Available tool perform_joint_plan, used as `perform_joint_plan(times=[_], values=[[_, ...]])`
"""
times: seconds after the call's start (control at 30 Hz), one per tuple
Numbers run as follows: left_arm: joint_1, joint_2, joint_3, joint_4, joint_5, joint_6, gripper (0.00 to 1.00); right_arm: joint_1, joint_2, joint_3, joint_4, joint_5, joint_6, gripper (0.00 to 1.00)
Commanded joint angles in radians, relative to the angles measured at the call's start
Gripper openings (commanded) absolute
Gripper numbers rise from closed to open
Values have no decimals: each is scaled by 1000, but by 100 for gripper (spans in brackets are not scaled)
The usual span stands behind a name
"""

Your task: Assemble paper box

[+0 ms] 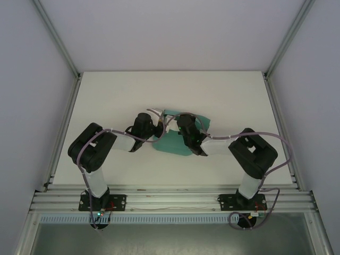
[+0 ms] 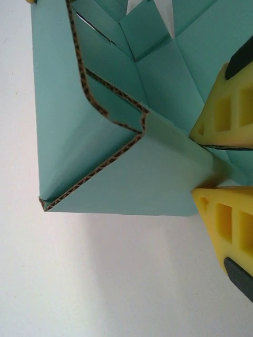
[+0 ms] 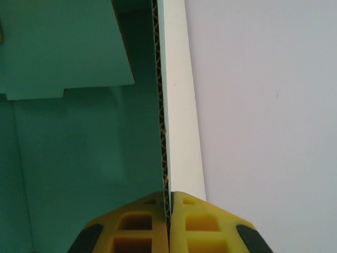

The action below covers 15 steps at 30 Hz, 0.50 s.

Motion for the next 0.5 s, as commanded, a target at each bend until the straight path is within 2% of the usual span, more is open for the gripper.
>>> perform_joint_plan(times=[0.0,0.07,0.33,0.4,0.47], values=[[1,6,-9,65,-26,31,20,19,-17,-3,-117,-41,48,8],[1,4,-16,69,-27,34,17,12,-22,6,-139,-24,52,10],[2,10,-24,86,-47,37,16,-9,-58,22,-186,29,74,21],[0,12,-29,89,-59,42,12,-11,-76,22,-185,42,93,24],[-3,14,-36,95,-74,49,12,-12,-113,24,-217,21,143,35]])
